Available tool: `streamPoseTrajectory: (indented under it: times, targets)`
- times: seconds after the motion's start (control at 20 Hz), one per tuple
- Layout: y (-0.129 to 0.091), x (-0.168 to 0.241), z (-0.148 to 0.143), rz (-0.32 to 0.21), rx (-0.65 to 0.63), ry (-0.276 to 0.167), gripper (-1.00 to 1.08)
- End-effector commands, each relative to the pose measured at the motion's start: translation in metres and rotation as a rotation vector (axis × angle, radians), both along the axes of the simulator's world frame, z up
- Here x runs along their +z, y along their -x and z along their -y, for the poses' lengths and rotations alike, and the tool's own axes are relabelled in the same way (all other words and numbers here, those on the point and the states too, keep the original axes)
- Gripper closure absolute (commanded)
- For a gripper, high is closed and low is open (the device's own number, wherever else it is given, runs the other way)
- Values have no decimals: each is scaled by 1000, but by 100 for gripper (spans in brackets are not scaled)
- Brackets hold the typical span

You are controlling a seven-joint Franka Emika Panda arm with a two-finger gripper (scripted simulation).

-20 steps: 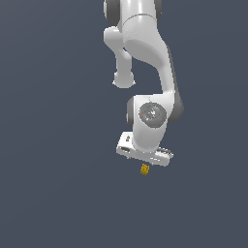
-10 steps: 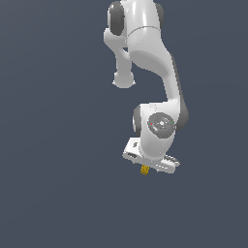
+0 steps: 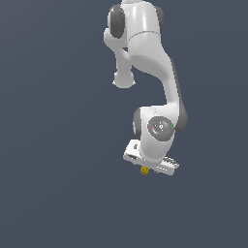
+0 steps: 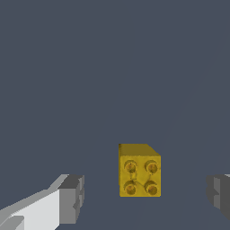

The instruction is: Pick up the object and move it to a goal position.

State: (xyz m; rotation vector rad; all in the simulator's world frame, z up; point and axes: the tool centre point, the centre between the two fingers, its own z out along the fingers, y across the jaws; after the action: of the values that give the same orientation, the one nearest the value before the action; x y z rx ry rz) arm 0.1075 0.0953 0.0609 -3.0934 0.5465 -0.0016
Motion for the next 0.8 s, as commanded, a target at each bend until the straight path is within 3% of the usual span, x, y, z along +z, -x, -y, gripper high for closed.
streamPoseTrajectory:
  times: [0.0, 0.55, 0.6, 0.75]
  targets:
    - [1, -13, 0, -1, -1, 0, -92]
    - [0, -39, 0, -1, -2, 0, -92]
    - [0, -39, 0, -1, -2, 0, 108]
    - [0, -39, 0, -1, -2, 0, 108]
